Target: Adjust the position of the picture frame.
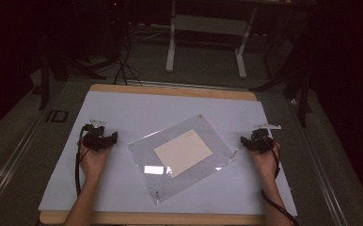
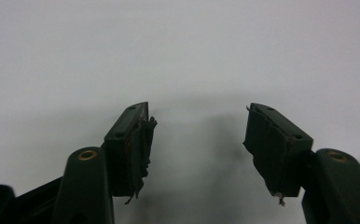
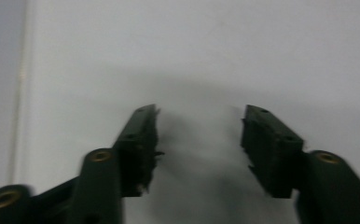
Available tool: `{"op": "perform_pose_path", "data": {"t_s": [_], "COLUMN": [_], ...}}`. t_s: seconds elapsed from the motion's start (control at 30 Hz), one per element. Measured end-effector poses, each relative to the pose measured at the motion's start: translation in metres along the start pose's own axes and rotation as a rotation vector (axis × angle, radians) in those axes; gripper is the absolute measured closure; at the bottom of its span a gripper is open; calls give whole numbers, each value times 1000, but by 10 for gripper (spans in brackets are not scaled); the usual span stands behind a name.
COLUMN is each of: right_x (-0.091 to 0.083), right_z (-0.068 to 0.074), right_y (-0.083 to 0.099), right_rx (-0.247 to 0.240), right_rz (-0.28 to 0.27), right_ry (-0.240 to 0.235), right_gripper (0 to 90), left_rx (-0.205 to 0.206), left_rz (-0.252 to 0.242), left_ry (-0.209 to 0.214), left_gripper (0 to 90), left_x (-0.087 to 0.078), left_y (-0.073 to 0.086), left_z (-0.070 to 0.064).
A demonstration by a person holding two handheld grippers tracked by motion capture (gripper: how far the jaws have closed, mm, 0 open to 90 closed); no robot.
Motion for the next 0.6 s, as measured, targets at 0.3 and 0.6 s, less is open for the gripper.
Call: {"op": "perform_pose_path", "data": {"t_s": [0.3, 0.6], "right_x": [-12, -36], "right_z": [10, 32], "right_y": [-2, -14], "right_rx": [-19, -87], "right_rz": [-31, -93], "right_ry": [-68, -163], "right_gripper": [541, 637], "left_rx": [82, 125], "left_rz": [-48, -71], "left_ry": [86, 271], "left_gripper": [452, 519], "left_x": [-20, -38], "left_y": [-4, -8], "left_z": [-12, -41]}}
Point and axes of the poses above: each handheld gripper's, and its own axes: x roughly forward along the jaws, y roughly out of its underside, z roughly to its left, the point moved 10 cm from there along x, roughly forward along the jaws, and after that the axes turned 7 degrees about -y, right-handed, at the moved point
